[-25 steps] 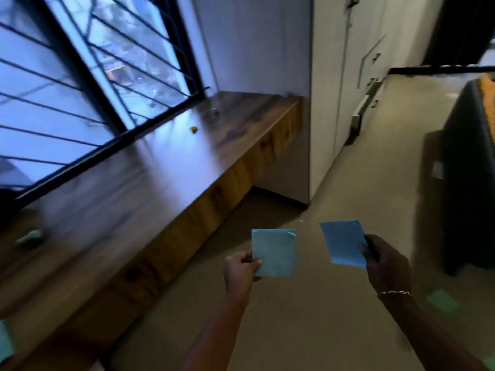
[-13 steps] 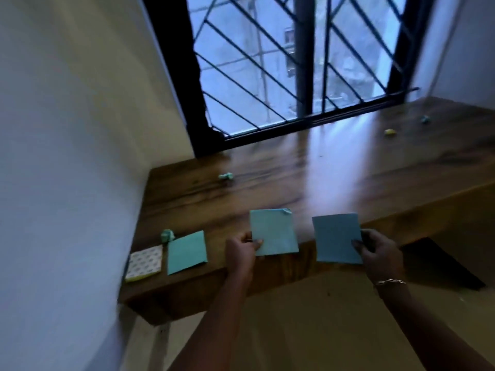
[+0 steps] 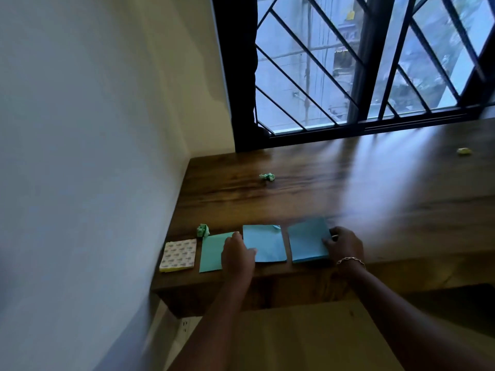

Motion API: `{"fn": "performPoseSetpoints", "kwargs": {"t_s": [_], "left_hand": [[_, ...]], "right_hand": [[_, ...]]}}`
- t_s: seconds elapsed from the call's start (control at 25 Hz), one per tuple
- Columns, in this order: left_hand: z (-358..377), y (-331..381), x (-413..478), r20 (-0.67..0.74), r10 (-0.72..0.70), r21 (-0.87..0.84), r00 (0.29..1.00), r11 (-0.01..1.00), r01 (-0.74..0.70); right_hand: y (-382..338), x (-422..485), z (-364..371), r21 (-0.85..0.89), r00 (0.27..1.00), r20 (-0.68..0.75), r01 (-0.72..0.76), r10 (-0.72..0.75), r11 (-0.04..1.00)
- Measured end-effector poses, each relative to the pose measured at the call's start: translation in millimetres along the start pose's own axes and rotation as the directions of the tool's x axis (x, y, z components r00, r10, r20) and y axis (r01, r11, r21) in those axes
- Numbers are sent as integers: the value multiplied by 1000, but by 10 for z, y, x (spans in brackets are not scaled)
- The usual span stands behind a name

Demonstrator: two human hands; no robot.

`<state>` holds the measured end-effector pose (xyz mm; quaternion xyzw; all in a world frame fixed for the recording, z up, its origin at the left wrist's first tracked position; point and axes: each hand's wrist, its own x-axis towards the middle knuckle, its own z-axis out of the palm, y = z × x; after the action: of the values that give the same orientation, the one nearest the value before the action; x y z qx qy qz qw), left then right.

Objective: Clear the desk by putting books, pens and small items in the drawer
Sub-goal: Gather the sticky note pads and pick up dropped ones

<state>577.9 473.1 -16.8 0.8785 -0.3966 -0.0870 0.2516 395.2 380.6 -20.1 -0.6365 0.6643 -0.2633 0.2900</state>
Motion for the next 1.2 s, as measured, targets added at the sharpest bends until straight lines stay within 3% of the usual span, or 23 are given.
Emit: {"fn": "performPoseSetpoints", "kwargs": {"t_s": [0.16, 0.24, 0.32, 0.4, 0.48, 0.68, 0.88, 1.04, 1.2], "left_hand": [[78, -1, -154, -53, 269, 276, 962, 929, -245], [193, -57, -210, -38, 440, 260, 897, 871, -417], [251, -115, -272, 67, 512, 177, 856, 838, -516], [249, -176, -300, 203, 500, 186, 842, 825, -534], [272, -273, -263, 192, 485, 270, 853, 810, -521], [250, -402, -249, 240, 455, 294, 857, 808, -511], [268, -480, -235, 231, 479, 337, 847, 778, -531], [299, -534, -215, 228, 485, 356, 844, 766, -536], [288, -509, -227, 203, 502, 363, 841, 759, -541]], "right_hand": [[-73, 2, 104, -104, 1000, 20, 13, -11, 995], [-74, -10, 129, -254, 995, -10, 98, -104, 962], [-39, -57, 177, -353, 954, -16, 275, -300, 894], [22, -147, 291, -355, 863, 82, 492, -498, 795], [85, -231, 385, -371, 796, 162, 597, -583, 712], [104, -301, 400, -441, 780, 425, 622, -460, 647], [45, -387, 428, -425, 730, 493, 677, -474, 601], [76, -426, 552, -433, 735, 403, 678, -545, 594], [89, -426, 552, -468, 743, 429, 669, -514, 577]]}}
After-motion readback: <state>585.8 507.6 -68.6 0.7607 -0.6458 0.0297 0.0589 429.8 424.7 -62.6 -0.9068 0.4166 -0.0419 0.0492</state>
